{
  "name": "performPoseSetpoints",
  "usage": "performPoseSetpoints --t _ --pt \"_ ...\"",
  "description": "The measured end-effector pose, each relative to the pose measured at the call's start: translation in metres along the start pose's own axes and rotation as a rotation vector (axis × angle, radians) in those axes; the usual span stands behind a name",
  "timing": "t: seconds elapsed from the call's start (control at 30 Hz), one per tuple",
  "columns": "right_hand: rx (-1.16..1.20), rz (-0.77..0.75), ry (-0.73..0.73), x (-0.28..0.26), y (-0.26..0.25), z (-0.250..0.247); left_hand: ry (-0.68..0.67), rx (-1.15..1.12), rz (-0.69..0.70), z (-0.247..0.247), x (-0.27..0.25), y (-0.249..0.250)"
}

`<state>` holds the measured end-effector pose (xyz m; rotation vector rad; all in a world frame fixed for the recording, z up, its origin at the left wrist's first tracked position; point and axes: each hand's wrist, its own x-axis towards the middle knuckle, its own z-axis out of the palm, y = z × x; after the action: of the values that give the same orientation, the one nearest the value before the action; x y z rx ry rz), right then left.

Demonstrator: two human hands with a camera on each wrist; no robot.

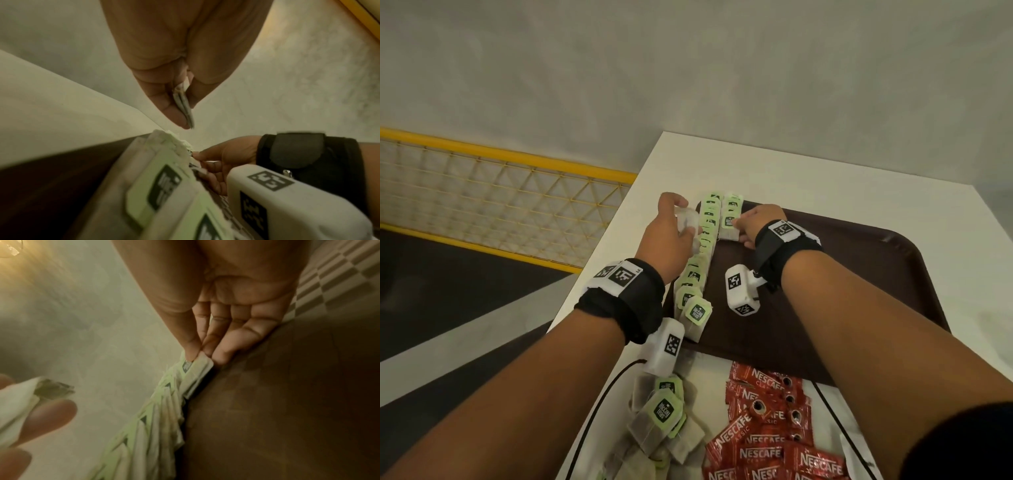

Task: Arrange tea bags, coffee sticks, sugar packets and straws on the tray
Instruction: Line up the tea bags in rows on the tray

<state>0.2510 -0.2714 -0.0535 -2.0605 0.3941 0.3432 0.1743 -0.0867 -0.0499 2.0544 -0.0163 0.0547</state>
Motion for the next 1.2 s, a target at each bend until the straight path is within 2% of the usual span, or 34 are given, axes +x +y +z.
performPoseSetpoints --t 0.1,0.2,0.33,0.43,0.53,0.57,0.63,0.73,0.83,1.07,1.2 --pt "-0.059 0.029 -0.005 0.002 -0.004 0.002 0.0 -0.006 -0.042 0.0 -0.001 0.003" --pt "-0.253 0.057 0.046 0.005 -0.007 0.009 0.013 0.0 -0.058 0.001 0.002 0.003" --pt "-0.308 0.072 0.06 0.01 -0.008 0.01 0.052 0.021 -0.047 0.002 0.003 0.008" --pt "-0.268 0.017 0.056 0.007 -0.009 0.006 0.05 0.008 -0.058 0.004 0.003 0.011" --pt "-0.354 -0.165 0.114 -0.005 -0.019 0.001 0.001 -0.029 -0.062 0.003 0.005 0.01" --pt "-0.274 -0.24 0.093 -0.012 -0.024 -0.001 -0.03 -0.022 -0.064 0.001 0.005 0.011" --pt "-0.136 -0.353 -0.069 -0.032 -0.036 -0.005 -0.101 0.01 -0.059 -0.003 0.005 0.012" --pt "-0.202 -0.423 -0.331 -0.052 -0.043 -0.012 -0.21 0.045 -0.045 -0.009 0.005 0.016" --pt "-0.265 -0.448 -0.398 -0.061 -0.044 -0.017 -0.263 0.1 -0.038 -0.014 0.005 0.024" --pt "-0.104 -0.407 -0.38 -0.067 -0.028 -0.031 -0.262 0.185 0.003 -0.02 0.011 0.032" --pt "-0.059 -0.389 -0.226 -0.065 -0.02 -0.035 -0.238 0.024 -0.033 -0.016 0.01 0.029"
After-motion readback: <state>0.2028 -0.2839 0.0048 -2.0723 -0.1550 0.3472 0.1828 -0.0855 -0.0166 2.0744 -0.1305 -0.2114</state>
